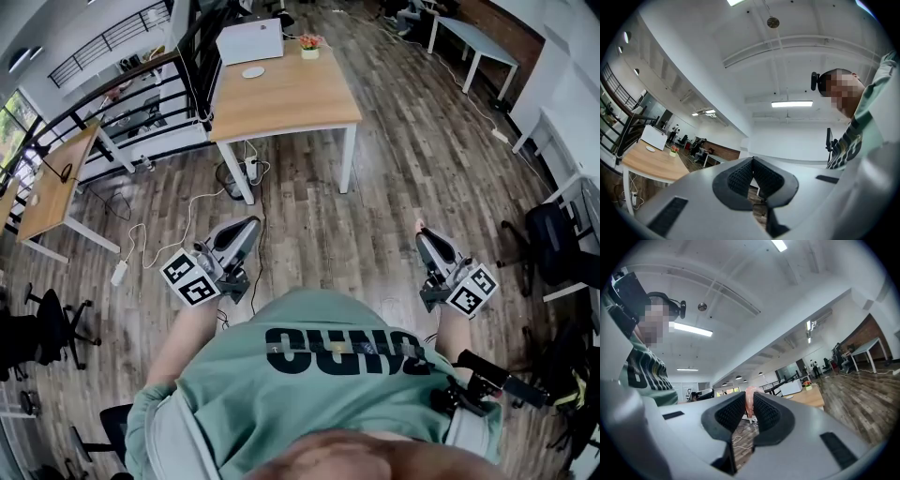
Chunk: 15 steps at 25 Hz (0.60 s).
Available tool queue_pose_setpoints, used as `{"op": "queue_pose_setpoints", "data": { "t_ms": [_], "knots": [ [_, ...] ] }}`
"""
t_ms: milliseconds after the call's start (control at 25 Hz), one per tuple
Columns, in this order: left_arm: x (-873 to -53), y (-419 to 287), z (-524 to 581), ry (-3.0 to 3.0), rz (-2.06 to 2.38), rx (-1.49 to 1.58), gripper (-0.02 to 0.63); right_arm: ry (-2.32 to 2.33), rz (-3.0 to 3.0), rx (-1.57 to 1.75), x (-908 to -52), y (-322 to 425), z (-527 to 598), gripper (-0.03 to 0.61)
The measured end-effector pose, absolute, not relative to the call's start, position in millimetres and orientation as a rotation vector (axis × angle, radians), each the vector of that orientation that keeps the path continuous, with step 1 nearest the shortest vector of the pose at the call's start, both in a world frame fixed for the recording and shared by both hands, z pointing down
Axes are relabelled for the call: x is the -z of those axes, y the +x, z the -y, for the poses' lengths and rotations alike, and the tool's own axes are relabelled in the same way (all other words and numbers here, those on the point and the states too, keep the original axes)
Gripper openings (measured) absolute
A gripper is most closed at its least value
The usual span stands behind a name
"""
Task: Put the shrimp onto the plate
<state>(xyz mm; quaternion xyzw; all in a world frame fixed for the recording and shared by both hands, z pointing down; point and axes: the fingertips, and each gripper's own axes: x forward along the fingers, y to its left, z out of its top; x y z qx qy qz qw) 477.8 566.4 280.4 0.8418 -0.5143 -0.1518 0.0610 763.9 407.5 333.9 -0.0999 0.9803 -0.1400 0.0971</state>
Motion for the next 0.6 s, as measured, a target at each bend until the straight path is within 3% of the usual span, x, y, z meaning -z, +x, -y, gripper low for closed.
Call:
{"op": "queue_pose_setpoints", "data": {
  "t_ms": [280, 600],
  "knots": [
    [-292.6, 414.3, -566.1, 2.541, 1.528, 0.539, 0.005, -0.308, -2.940, 0.377, -328.7, 701.7, -409.2, 0.057],
    [-286.9, 271.9, -582.7, 2.532, 1.547, 0.598, 0.005, -0.261, -2.961, 0.329, -306.9, 551.7, -423.0, 0.057]
  ]
}}
